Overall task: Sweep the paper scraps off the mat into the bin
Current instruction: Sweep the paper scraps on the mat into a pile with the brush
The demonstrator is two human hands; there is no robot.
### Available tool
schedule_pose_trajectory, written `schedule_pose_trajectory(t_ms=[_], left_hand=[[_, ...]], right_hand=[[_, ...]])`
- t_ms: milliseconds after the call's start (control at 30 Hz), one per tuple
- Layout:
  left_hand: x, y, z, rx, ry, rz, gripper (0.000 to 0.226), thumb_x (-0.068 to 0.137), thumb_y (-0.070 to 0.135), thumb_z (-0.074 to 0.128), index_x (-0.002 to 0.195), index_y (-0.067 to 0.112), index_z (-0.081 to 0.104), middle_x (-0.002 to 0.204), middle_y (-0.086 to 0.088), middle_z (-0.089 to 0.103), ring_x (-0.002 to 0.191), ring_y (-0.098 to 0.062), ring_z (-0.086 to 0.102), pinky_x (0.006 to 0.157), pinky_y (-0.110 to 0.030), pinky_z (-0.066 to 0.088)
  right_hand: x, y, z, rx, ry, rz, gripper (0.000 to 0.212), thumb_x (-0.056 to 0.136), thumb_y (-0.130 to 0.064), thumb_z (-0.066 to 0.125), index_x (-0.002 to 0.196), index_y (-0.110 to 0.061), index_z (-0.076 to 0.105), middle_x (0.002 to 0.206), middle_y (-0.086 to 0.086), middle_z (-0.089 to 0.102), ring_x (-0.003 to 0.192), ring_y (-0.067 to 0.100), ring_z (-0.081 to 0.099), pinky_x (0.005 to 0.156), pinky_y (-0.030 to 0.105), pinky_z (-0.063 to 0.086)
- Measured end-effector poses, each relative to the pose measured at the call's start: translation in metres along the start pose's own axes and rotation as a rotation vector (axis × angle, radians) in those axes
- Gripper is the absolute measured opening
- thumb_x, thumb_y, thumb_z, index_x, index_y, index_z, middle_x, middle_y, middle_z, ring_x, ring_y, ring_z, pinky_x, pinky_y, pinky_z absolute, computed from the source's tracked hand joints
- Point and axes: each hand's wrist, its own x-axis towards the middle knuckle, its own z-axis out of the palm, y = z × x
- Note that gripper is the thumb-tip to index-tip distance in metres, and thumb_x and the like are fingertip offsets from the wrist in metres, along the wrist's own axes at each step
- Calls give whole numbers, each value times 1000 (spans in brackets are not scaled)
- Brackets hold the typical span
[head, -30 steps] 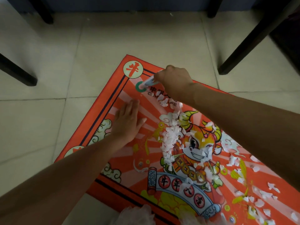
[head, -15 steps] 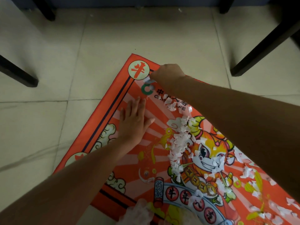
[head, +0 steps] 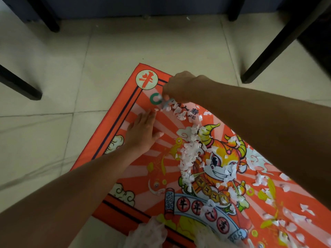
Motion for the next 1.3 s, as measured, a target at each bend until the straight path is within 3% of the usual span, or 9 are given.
schedule_pose_trajectory(t_ms=[200,433,600,800,1000,1133,1233,1300], left_hand=[[-13,2,6,22,4,33,79,95,50,49,155,19,8,163,-2,6,150,-26,9,118,-46,25],[-17,2,9,37,-17,29,81,96,53,44,156,21,0,164,0,-2,150,-27,3,118,-47,22],[-19,-3,14,39,18,39,83,94,58,41,156,21,0,164,0,-2,150,-25,2,119,-47,20],[-19,-19,21,48,73,9,97,83,75,31,156,21,-3,164,1,-4,150,-23,-3,120,-50,13],[-19,-18,27,48,103,-5,100,78,79,24,156,20,1,164,0,2,151,-23,1,119,-49,13],[-19,-18,29,57,136,-5,105,74,82,12,155,16,11,163,-4,13,150,-27,9,117,-49,18],[-23,-13,32,51,167,-8,93,84,74,24,154,13,18,161,-7,19,149,-29,15,116,-49,21],[-25,-9,34,49,184,-13,86,87,66,33,154,12,20,160,-8,21,148,-31,18,116,-49,23]], right_hand=[[-36,-15,9,-38,0,-39,38,98,-12,50,135,-22,51,118,6,62,103,26,62,71,31,45],[-75,-23,13,25,-24,-62,43,98,-10,49,137,-27,47,122,4,58,107,26,60,69,30,40],[-85,-17,21,138,64,33,56,93,0,47,141,-28,42,79,-2,43,79,24,50,61,32,37],[-61,-17,21,208,168,121,60,89,2,50,140,-28,41,104,5,61,98,29,58,60,33,33],[-16,-28,6,155,169,109,42,96,-8,49,135,-24,47,116,5,60,108,27,58,66,32,36],[-5,-40,2,57,104,69,30,98,-13,50,127,-19,53,81,1,45,82,22,50,66,30,38],[-11,-40,2,21,89,29,29,98,-15,51,127,-17,52,76,1,41,78,21,49,65,30,39],[-19,-38,1,13,67,22,31,99,-21,52,130,-18,52,86,2,52,86,24,58,65,31,40]])
